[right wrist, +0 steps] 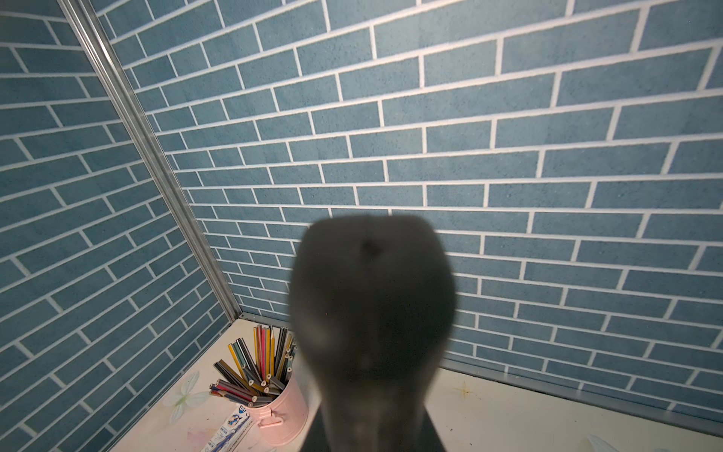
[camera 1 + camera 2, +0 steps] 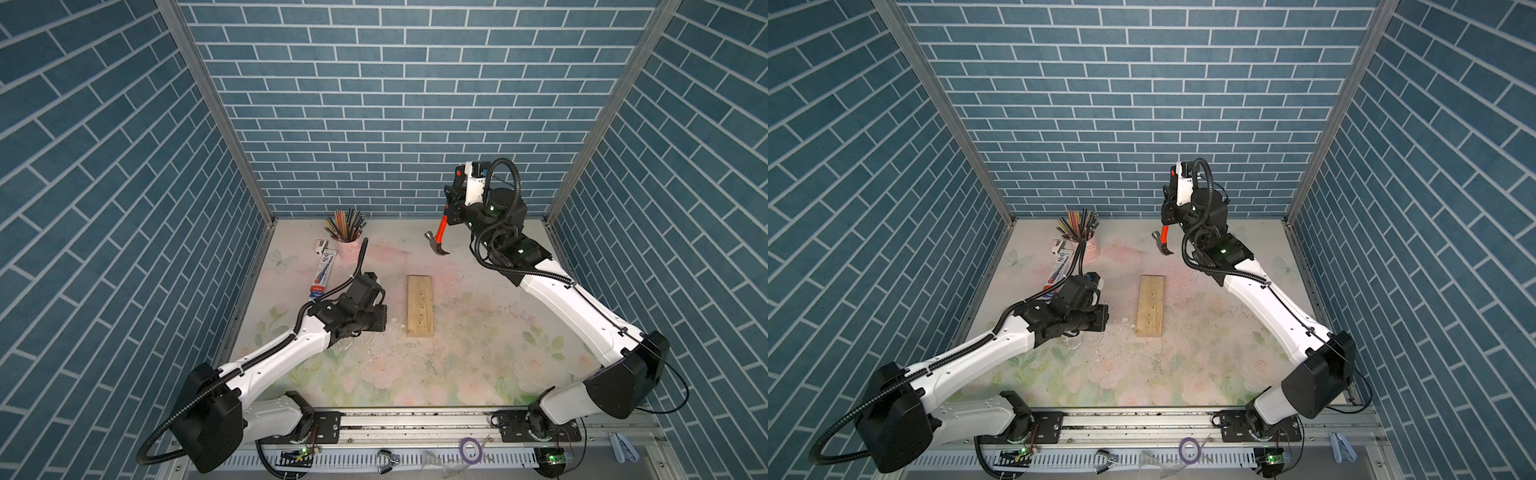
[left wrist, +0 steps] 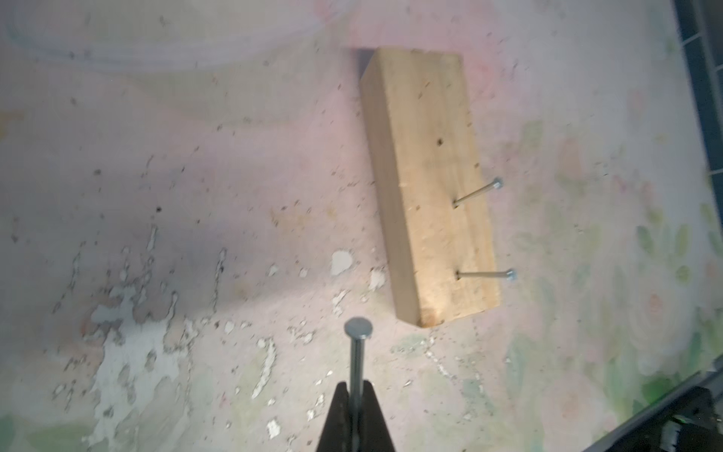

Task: Use a claw hammer to pull out a nail
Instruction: Place the nail at the center of the board.

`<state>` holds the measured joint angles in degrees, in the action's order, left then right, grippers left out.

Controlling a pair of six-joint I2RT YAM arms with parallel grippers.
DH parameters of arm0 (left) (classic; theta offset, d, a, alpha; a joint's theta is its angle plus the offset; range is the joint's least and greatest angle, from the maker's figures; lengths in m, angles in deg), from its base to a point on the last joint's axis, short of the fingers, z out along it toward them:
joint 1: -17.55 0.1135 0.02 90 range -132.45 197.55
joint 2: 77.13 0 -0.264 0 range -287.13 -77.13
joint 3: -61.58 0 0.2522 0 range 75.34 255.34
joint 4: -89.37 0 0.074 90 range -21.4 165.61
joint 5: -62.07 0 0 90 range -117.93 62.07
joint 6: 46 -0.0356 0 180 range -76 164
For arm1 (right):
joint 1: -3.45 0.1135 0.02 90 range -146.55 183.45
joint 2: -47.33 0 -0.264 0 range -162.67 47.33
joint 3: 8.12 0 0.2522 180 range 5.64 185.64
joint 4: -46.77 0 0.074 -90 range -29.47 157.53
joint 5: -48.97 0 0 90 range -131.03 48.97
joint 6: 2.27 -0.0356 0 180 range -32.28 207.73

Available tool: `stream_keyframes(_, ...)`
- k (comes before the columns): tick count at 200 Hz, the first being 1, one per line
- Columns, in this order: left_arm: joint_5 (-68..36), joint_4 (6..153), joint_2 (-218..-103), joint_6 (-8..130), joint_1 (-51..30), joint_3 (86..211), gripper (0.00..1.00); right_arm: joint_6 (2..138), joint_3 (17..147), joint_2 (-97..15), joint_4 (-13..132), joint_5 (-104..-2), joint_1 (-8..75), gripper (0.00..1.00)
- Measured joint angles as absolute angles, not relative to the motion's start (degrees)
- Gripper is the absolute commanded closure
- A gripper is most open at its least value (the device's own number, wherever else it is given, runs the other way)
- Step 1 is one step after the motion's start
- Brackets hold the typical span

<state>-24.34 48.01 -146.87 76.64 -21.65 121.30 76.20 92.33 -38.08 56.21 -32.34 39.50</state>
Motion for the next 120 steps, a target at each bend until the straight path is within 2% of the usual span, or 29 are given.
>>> stream_keyframes(47,-24.43,47.14,-147.26,77.95,-21.84,112.69,1.00,76.17,92.38,-39.50,55.42,-33.17,39.39,1.00)
stream_keyframes(120,-23.64,47.16,-152.00,78.06,-21.87,111.68,1.00,76.06,92.38,-40.81,55.45,-33.77,39.37,1.00)
